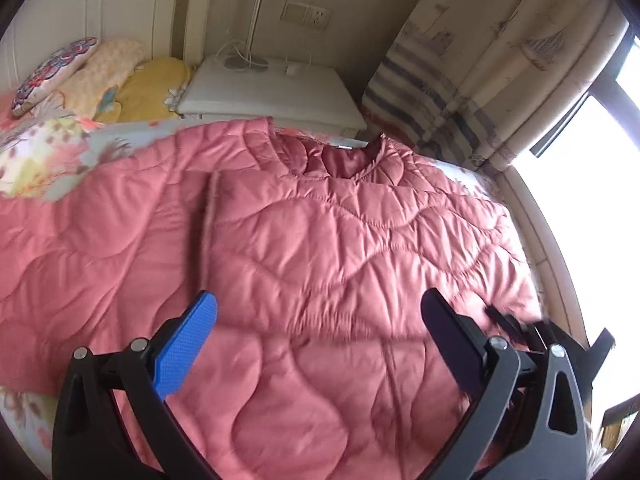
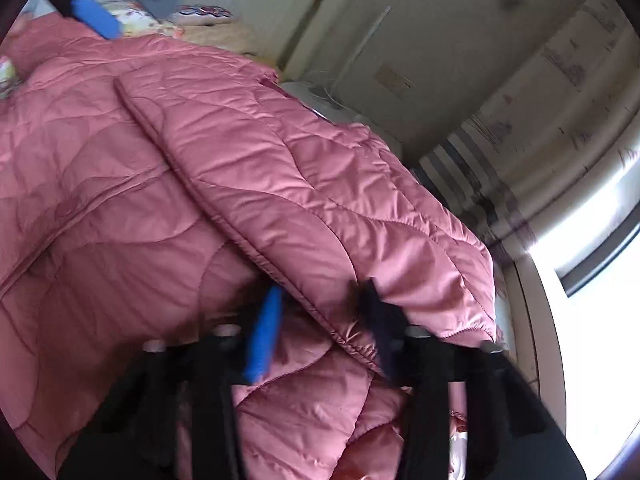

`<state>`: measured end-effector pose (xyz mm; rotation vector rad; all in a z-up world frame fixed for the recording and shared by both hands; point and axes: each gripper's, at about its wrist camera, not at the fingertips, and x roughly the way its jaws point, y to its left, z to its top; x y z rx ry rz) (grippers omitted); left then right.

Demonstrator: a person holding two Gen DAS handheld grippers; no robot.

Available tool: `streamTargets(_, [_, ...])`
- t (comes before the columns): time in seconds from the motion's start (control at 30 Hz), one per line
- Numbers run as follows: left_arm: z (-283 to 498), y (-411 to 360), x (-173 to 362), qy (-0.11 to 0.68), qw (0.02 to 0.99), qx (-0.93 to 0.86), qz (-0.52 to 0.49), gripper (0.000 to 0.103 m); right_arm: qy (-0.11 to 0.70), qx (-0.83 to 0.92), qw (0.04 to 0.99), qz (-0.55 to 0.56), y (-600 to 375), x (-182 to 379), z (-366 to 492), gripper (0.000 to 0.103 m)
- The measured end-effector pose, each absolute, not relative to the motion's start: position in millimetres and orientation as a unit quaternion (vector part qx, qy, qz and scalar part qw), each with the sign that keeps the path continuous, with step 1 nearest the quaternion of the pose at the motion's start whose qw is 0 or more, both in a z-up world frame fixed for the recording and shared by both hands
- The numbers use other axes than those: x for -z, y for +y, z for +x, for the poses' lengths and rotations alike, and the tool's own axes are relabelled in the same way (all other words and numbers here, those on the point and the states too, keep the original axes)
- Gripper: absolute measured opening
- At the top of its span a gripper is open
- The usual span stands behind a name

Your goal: Fold large clothes

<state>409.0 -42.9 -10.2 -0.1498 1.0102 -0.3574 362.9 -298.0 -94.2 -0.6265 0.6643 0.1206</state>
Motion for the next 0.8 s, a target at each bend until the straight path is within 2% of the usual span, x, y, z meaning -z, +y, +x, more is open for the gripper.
streamTargets(0.1, [423,-62,22,0.486,0.857,0.166,-0.047,0.101,0.303,-0.066,0.899,-0.309,-305,88,346,0.019])
streamTargets(0.23, [426,-79,58,0.51,0.846,0.156,0.008,0.101,0.328,-0.081,0.896,-0.288,-324,88,336,0.023])
streamTargets(0.27, [423,-82,70,0.5,0.852,0.15,0.033,0.101,0.337,-0.095,0.895,-0.276,-328,87,336,0.038])
streamTargets(0.3, [418,-85,75,0.473,0.867,0.149,0.057,0.101,0.345,-0.11,0.894,-0.264,-331,85,336,0.068])
streamTargets(0.33, [411,-88,78,0.431,0.885,0.154,0.087,0.101,0.346,-0.126,0.897,-0.245,-336,80,334,0.08])
streamTargets(0.37, [409,-89,83,0.418,0.889,0.159,0.103,0.101,0.335,-0.136,0.903,-0.23,-342,72,331,0.085])
streamTargets(0.43, [418,-80,83,0.427,0.887,0.16,0.069,0.101,0.315,-0.149,0.916,-0.198,-355,55,326,0.081])
streamTargets(0.5, [423,-76,85,0.431,0.887,0.158,0.056,0.101,0.303,-0.119,0.932,-0.161,-375,40,330,0.06])
streamTargets(0.53, [425,-75,85,0.431,0.887,0.157,0.056,0.101,0.3,-0.095,0.94,-0.135,-392,34,337,0.056])
streamTargets(0.6, [425,-75,85,0.429,0.888,0.154,0.058,0.101,0.302,-0.05,0.951,-0.054,-428,28,353,0.037])
streamTargets(0.67, [428,-75,84,0.428,0.889,0.154,0.056,0.101,0.317,-0.052,0.947,0.032,-454,35,364,0.03])
streamTargets(0.7, [426,-74,82,0.428,0.889,0.154,0.054,0.101,0.328,-0.06,0.941,0.052,-460,42,371,0.029])
streamTargets(0.8, [420,-74,81,0.426,0.89,0.156,0.051,0.101,0.404,-0.056,0.913,-0.013,-450,79,397,0.029])
